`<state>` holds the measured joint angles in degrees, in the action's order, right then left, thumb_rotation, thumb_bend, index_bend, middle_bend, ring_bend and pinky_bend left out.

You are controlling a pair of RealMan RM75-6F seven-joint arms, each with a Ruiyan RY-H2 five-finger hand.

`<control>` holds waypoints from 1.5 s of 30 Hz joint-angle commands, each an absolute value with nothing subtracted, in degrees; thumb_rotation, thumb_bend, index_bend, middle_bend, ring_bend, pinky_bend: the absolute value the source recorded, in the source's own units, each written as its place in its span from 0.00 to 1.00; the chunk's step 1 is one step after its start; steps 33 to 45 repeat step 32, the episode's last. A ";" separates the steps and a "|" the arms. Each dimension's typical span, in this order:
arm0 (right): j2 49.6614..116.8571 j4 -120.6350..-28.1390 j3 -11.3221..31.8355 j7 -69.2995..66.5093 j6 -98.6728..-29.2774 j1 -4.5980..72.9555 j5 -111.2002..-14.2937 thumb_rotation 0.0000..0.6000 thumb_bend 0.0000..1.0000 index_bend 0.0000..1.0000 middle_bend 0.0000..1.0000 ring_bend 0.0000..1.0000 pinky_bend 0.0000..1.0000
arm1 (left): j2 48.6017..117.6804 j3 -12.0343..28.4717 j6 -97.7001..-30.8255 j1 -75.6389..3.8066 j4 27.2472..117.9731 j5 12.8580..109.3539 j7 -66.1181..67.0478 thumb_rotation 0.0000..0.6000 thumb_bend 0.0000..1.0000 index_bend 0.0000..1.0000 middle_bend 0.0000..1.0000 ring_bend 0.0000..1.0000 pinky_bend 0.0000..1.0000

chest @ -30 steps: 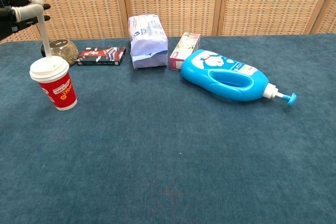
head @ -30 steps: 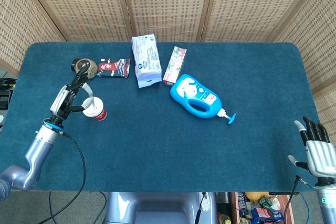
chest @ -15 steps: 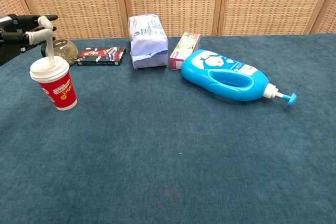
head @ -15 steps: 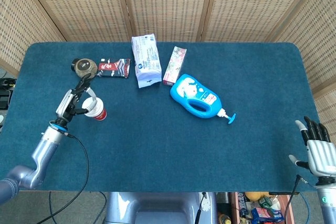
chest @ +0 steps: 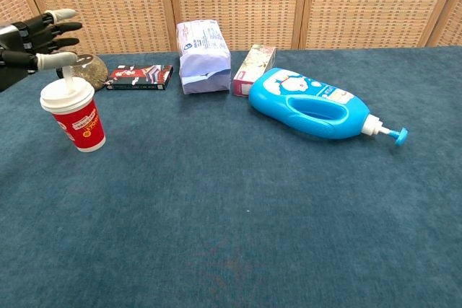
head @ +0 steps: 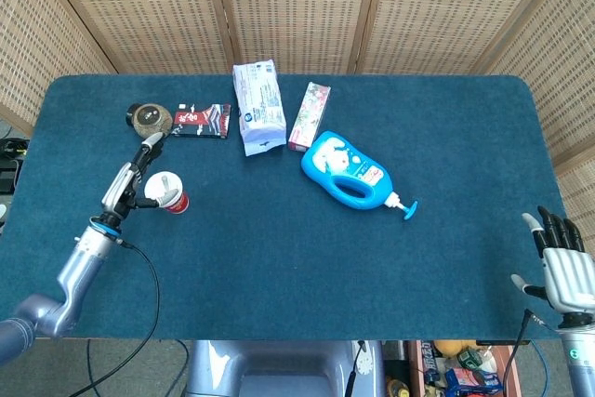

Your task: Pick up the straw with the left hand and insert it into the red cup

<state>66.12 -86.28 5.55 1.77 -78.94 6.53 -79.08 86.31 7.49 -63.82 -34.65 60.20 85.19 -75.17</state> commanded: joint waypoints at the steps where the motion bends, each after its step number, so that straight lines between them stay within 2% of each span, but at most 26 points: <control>1: 66.09 -86.43 5.45 1.85 -79.11 6.48 -79.30 1.00 0.00 0.00 0.00 0.00 0.00 | 84.38 6.95 -65.68 -33.65 61.51 85.98 -73.50 1.00 0.24 0.00 0.00 0.00 0.00; 7: 65.66 -87.24 5.26 1.53 -80.22 6.11 -80.27 1.00 0.00 0.00 0.00 0.00 0.00 | 77.72 6.50 -72.59 -30.26 66.81 87.68 -63.09 1.00 0.10 0.00 0.00 0.00 0.00; 10: 65.51 -87.47 5.15 1.38 -80.55 6.00 -80.69 1.00 0.00 0.00 0.00 0.00 0.00 | 72.32 5.18 -74.56 -28.06 71.59 88.43 -53.74 1.00 0.07 0.00 0.00 0.00 0.00; 14: 65.40 -87.51 5.13 1.17 -80.85 5.89 -80.93 1.00 0.00 0.00 0.00 0.00 0.00 | 66.10 3.40 -76.72 -24.05 79.62 86.98 -34.68 1.00 0.06 0.00 0.00 0.00 0.00; 20: 65.10 -87.68 5.15 0.67 -82.57 5.37 -82.00 1.00 0.00 0.00 0.00 0.00 0.00 | 57.55 -0.56 -81.75 -15.78 99.52 82.12 -7.80 1.00 0.06 0.00 0.00 0.00 0.00; 24: 65.18 -88.02 4.95 1.30 -84.44 4.90 -83.50 1.00 0.00 0.00 0.00 0.00 0.00 | 57.27 -2.41 -85.19 -11.86 105.88 80.82 0.23 1.00 0.06 0.00 0.00 0.00 0.00; 30: 65.81 -88.25 4.60 2.98 -86.92 4.33 -85.64 1.00 0.00 0.00 0.00 0.00 0.00 | 60.72 -3.40 -89.66 -8.50 105.43 83.07 8.26 1.00 0.06 0.00 0.00 0.00 0.00; 45: 65.85 -88.34 4.54 3.12 -87.16 4.23 -85.84 1.00 0.00 0.00 0.00 0.00 0.00 | 61.39 -3.09 -90.56 -8.01 105.06 83.38 9.05 1.00 0.06 0.00 0.00 0.00 0.00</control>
